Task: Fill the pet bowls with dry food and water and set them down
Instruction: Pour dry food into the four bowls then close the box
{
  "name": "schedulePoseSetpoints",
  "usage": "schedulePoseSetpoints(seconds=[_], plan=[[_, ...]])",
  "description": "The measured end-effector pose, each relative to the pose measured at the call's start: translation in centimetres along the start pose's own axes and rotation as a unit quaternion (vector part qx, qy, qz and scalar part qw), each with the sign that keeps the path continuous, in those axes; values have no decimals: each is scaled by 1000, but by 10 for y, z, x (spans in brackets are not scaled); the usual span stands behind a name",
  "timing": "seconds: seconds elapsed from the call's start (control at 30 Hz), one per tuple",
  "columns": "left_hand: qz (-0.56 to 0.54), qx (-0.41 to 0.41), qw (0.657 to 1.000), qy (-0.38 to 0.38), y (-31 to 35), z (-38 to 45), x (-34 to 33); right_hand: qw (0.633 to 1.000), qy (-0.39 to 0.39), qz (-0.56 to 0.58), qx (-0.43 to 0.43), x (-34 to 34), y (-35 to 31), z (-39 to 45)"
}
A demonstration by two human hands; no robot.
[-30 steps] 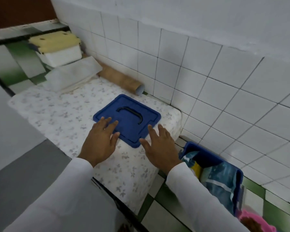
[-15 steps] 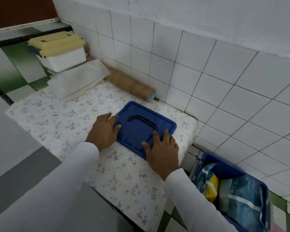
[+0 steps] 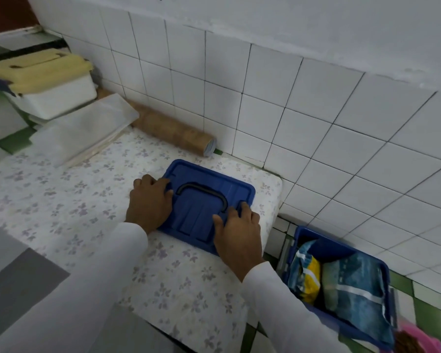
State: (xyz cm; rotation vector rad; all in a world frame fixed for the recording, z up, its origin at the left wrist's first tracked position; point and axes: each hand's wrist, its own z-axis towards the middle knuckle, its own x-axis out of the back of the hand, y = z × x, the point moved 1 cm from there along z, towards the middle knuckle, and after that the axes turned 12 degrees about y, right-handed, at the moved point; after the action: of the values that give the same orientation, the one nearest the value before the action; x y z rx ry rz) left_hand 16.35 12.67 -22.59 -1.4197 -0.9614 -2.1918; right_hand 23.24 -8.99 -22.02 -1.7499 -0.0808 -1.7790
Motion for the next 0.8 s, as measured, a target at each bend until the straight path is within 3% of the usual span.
schedulePoseSetpoints(seconds=[0.17, 0.47, 0.8], plan=[[-63, -4, 998, 18, 31, -12, 0, 998, 53, 5, -37, 15, 17, -3], [-79, -26, 996, -13, 110, -54, -22, 977, 185, 15, -109, 37, 95, -25], [-129, -56, 989, -50, 212, -115, -51, 958, 200, -27, -203, 71, 198, -65]])
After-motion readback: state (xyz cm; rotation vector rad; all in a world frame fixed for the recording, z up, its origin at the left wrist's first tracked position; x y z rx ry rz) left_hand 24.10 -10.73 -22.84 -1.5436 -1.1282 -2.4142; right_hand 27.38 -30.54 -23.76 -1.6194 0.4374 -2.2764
